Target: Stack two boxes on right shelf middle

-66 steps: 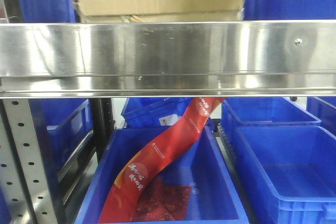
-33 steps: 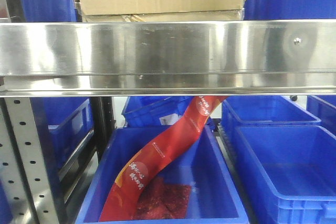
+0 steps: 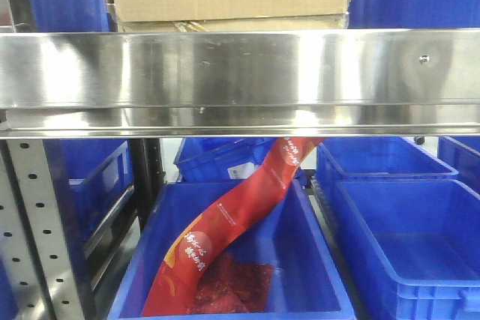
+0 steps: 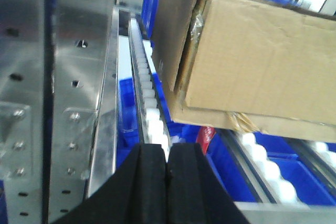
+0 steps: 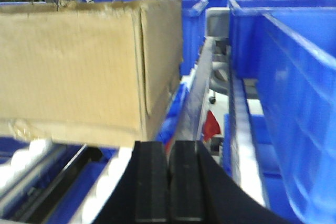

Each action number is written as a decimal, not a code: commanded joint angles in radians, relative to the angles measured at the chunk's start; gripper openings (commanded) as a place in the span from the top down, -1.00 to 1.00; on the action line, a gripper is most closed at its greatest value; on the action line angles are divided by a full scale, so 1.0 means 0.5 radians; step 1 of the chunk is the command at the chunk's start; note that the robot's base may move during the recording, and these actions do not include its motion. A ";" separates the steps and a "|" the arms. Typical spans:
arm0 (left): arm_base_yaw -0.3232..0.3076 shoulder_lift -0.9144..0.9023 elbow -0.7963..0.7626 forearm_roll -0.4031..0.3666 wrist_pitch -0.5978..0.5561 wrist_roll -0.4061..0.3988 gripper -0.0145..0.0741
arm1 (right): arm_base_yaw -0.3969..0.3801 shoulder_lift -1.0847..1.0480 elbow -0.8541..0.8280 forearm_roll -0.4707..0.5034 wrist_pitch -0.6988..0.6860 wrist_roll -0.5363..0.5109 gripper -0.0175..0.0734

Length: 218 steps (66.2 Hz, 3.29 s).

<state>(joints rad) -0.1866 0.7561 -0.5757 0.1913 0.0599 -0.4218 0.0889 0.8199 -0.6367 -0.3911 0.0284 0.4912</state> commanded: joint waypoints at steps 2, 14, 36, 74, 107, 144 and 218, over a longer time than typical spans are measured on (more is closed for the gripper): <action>0.010 -0.219 0.096 -0.003 0.018 -0.013 0.92 | -0.010 -0.159 0.036 -0.021 0.068 0.002 0.97; 0.010 -0.508 0.108 -0.003 0.093 -0.013 0.92 | -0.010 -0.335 0.037 -0.021 0.065 0.002 0.97; 0.010 -0.713 0.108 -0.003 0.040 -0.013 0.92 | -0.010 -0.375 0.037 -0.021 0.045 0.002 0.97; 0.010 -0.713 0.108 -0.003 0.040 -0.013 0.92 | -0.340 -1.095 0.757 0.765 -0.057 -1.170 0.97; 0.010 -0.718 0.108 -0.003 0.045 -0.013 0.92 | -0.332 -1.640 1.273 0.765 -0.075 -1.090 0.97; 0.010 -0.718 0.108 -0.003 0.045 -0.013 0.92 | -0.332 -1.640 1.273 0.765 -0.075 -1.090 0.97; 0.369 -1.512 1.151 -0.367 -0.120 0.939 0.92 | -0.332 -1.640 1.273 0.765 -0.075 -1.090 0.97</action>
<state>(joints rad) -0.0061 0.0071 0.0000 0.0101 0.0503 0.0419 -0.0759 0.0033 -0.0023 -0.0114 0.0123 -0.0542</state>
